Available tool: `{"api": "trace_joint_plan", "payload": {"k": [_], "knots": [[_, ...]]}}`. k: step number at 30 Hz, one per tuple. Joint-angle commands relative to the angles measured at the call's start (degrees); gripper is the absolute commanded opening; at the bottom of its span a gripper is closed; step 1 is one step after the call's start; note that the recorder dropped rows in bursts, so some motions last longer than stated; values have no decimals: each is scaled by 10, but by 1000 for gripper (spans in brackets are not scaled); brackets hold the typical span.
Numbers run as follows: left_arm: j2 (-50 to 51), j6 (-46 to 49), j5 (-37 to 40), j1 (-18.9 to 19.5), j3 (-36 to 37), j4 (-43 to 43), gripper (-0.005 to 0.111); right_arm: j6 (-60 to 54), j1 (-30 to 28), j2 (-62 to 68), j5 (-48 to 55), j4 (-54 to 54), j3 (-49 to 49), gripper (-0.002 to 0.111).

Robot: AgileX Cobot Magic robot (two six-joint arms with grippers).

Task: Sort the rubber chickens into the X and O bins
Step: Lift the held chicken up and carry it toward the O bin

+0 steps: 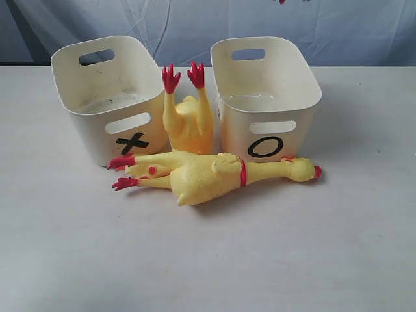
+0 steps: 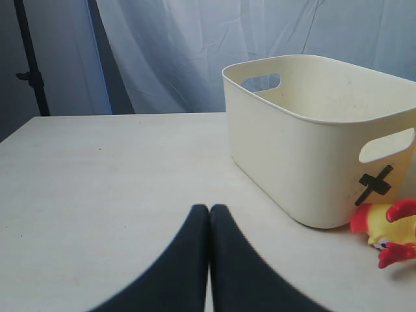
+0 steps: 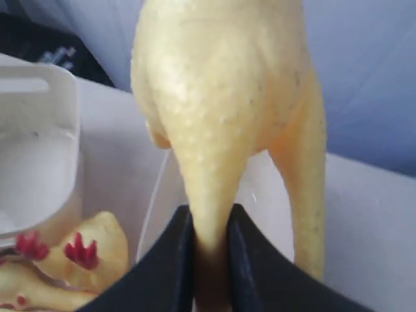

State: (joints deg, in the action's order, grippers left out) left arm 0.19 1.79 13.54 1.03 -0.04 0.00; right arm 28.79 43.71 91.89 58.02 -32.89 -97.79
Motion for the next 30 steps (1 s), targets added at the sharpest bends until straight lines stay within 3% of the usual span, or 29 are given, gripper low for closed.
{"api": "trace_joint_plan", "payload": {"k": [1, 7, 20, 30], "knots": [[-2, -2, 2, -12, 0, 0, 0, -127, -70, 30, 43, 118, -2, -1], [-2, -2, 2, -12, 0, 0, 0, -259, -78, 32, 119, 122, -7, -1], [-2, -2, 2, -24, 0, 0, 0, -262, -78, -92, 119, 215, -1, -1], [-2, -2, 2, -24, 0, 0, 0, -256, -78, -154, 119, 214, 158, -1]]}}
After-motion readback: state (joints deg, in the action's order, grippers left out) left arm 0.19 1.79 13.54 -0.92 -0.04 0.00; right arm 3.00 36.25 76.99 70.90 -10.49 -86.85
